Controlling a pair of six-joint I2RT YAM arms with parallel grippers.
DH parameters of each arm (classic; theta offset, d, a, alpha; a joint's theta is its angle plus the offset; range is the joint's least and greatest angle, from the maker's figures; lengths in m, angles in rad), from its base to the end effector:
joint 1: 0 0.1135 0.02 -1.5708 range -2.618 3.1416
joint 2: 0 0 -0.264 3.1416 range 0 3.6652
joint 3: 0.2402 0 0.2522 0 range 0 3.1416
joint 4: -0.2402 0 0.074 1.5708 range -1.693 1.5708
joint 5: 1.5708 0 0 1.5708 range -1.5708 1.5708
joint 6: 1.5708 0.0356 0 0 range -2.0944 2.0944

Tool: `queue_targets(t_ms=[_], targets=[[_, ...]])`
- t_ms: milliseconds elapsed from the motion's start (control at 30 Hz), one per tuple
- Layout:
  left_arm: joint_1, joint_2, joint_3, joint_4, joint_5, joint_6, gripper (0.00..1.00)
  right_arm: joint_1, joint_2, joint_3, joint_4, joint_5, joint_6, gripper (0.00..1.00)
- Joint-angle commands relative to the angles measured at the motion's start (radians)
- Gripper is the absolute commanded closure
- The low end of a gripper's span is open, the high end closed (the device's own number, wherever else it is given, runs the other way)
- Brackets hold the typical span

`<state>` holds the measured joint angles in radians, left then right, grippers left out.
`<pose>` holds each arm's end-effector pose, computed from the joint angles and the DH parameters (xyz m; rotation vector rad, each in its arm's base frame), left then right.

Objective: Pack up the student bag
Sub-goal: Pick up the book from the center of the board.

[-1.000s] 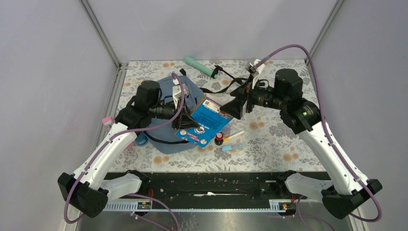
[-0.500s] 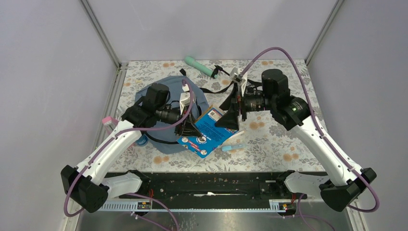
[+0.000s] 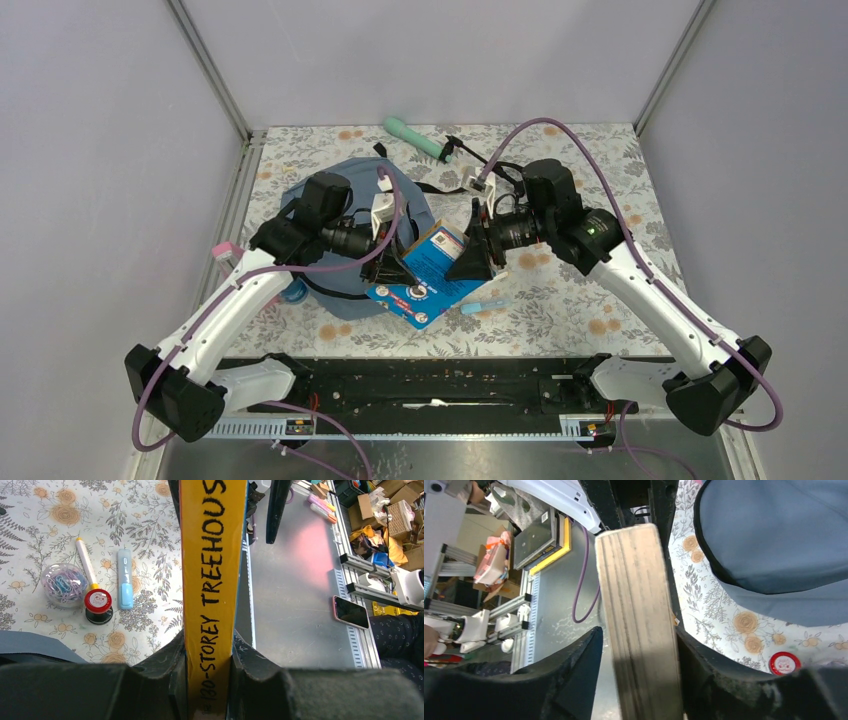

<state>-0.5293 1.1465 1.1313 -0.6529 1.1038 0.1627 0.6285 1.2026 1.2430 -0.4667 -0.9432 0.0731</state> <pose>0.1806 -0.1425 0.3546 1.2741 1.7255 -1.4259 0.1883 0.1725 0.3904 -1.1604 1.7142 1.3772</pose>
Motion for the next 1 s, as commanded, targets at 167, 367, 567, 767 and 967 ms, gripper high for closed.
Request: queue_targets(t_ms=[167,367,567,767,967], targets=[[0.0,-0.03,0.054,0.045,0.022,0.031,1.0,0.006,-0.034,0.01,0.009,-0.038,0.031,0.86],[0.0,-0.03,0.06,0.052,-0.034,0.027,1.0,0.006,-0.063,0.006,0.029,0.176,0.069,1.0],[0.0,-0.045,0.042,0.072,-0.315,-0.007,0.09,-0.029,-0.186,-0.101,0.205,0.422,0.163,1.0],[-0.002,-0.163,-0.142,0.147,-0.619,-0.005,0.03,-0.156,-0.2,-0.137,0.21,0.476,0.239,1.0],[-0.057,-0.151,-0.232,0.076,-0.801,0.021,0.01,-0.321,-0.237,-0.23,0.284,0.42,0.336,1.0]])
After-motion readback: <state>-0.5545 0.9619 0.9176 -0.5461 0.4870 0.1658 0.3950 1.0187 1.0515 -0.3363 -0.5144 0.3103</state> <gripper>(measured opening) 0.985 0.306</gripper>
